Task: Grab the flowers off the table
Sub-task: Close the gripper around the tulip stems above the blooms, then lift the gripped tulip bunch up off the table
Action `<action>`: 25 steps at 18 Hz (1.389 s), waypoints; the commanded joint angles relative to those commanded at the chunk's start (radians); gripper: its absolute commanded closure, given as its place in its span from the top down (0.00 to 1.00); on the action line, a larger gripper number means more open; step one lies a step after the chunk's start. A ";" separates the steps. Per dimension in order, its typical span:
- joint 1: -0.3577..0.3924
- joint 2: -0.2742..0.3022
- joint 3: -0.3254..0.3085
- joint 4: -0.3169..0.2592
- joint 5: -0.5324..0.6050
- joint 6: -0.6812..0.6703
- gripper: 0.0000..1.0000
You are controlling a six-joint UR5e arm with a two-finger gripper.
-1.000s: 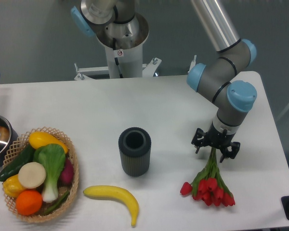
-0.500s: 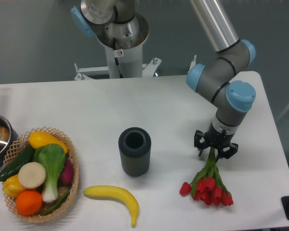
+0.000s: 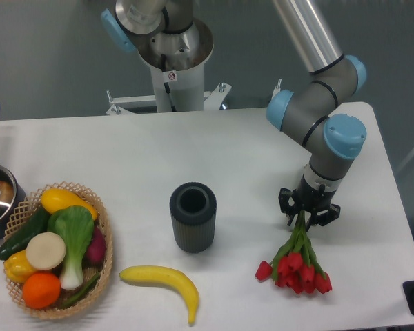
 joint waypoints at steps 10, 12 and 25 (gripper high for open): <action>-0.005 0.002 -0.002 0.000 0.000 -0.041 0.22; -0.005 0.000 -0.002 0.000 0.002 -0.046 0.18; -0.002 0.116 0.014 0.002 -0.011 -0.046 0.18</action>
